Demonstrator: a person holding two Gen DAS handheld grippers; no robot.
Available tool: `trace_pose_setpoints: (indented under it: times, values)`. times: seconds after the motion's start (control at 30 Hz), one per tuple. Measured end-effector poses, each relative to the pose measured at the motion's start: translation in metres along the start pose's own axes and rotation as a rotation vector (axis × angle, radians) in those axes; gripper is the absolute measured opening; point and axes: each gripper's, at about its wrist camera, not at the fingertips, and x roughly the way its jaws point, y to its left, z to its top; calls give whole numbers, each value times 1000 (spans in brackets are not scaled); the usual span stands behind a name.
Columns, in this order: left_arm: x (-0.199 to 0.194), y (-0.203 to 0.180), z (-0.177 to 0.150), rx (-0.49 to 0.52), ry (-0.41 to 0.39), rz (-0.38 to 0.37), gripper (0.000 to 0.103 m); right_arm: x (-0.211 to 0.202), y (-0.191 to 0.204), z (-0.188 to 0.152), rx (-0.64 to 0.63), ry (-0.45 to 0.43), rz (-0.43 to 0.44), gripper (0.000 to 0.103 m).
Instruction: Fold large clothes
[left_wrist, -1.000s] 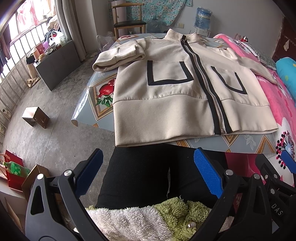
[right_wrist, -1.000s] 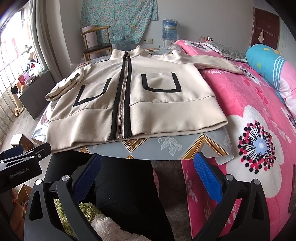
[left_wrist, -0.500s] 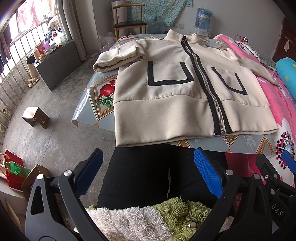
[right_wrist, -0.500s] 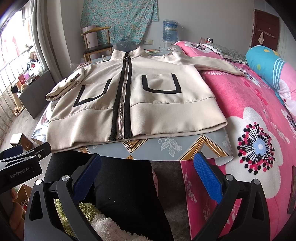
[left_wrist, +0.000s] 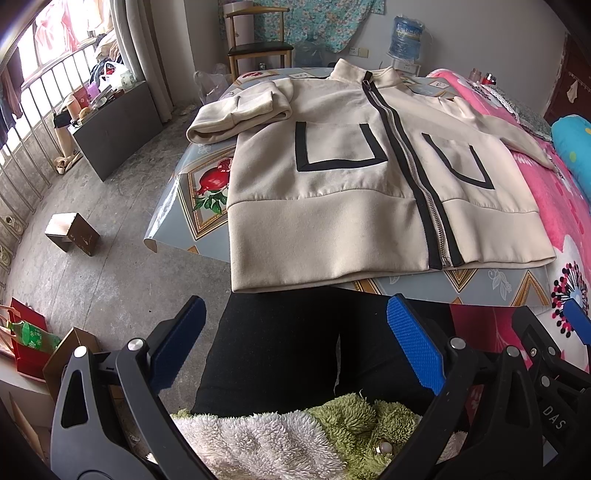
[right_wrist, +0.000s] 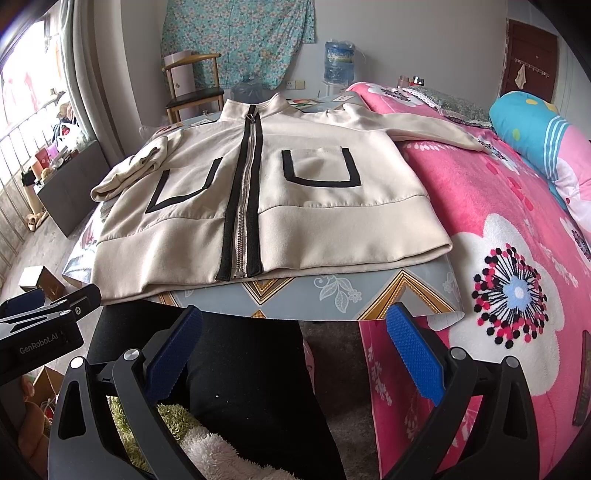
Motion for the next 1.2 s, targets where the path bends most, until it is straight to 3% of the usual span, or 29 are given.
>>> trace_pose_setpoints:
  times: [0.53, 0.83, 1.0, 1.2]
  values:
    - [-1, 2, -1, -2, 1, 0, 95, 1, 1, 2, -6, 3, -5, 97]
    - [12, 21, 10, -9, 12, 7, 95, 10, 2, 14, -14, -16, 2, 97]
    - [32, 26, 25, -7, 15, 34, 95, 17, 2, 32, -33, -52, -14, 97]
    - [57, 60, 56, -44, -13, 91, 95, 35, 9, 76, -114, -69, 19, 97]
